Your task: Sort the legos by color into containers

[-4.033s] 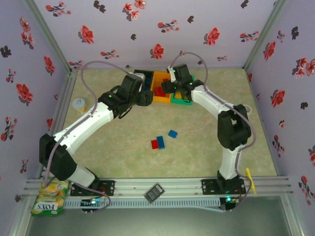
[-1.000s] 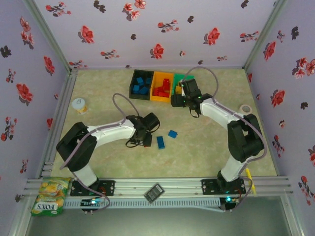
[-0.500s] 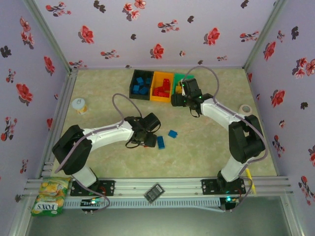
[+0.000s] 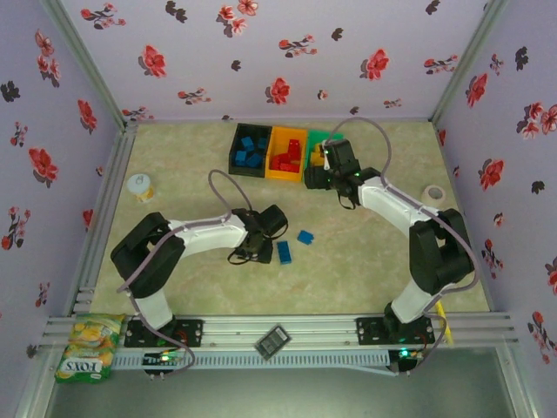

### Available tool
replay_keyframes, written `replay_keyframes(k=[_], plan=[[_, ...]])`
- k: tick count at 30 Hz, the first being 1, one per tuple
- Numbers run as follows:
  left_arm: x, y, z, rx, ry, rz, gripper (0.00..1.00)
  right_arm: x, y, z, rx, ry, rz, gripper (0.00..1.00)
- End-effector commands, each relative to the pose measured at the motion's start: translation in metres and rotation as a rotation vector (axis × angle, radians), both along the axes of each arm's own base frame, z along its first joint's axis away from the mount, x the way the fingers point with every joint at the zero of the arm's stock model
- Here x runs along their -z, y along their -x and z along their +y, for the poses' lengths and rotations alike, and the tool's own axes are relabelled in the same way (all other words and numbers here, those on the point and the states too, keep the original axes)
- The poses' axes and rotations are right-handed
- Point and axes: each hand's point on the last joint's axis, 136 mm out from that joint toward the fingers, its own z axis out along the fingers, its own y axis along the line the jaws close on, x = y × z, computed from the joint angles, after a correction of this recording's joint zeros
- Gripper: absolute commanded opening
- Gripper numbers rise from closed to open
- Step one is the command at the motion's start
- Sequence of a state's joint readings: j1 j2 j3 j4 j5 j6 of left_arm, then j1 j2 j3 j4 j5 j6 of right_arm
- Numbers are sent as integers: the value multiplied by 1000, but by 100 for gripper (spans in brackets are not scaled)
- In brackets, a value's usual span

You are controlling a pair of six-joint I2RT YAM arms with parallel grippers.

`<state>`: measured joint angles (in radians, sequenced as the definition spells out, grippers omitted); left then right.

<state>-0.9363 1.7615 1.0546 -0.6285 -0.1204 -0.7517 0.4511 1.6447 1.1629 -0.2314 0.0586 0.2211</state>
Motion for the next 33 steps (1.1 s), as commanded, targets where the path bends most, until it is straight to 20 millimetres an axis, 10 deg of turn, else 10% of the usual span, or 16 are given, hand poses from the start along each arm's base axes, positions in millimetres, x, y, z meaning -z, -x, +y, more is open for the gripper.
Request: replay_keyframes(k=[1, 8, 22, 33], plan=[[-2, -13, -7, -2, -5, -30, 36, -4, 4, -10, 30, 15, -6, 77], [-27, -46, -15, 23, -4, -114, 30, 1, 10, -14, 36, 21, 4, 76], [-143, -194, -46, 21, 108, -415, 30, 2, 35, -30, 123, 82, 21, 75], [-159, -287, -74, 4, 147, -530, 30, 8, 66, -19, 83, 125, 34, 75]])
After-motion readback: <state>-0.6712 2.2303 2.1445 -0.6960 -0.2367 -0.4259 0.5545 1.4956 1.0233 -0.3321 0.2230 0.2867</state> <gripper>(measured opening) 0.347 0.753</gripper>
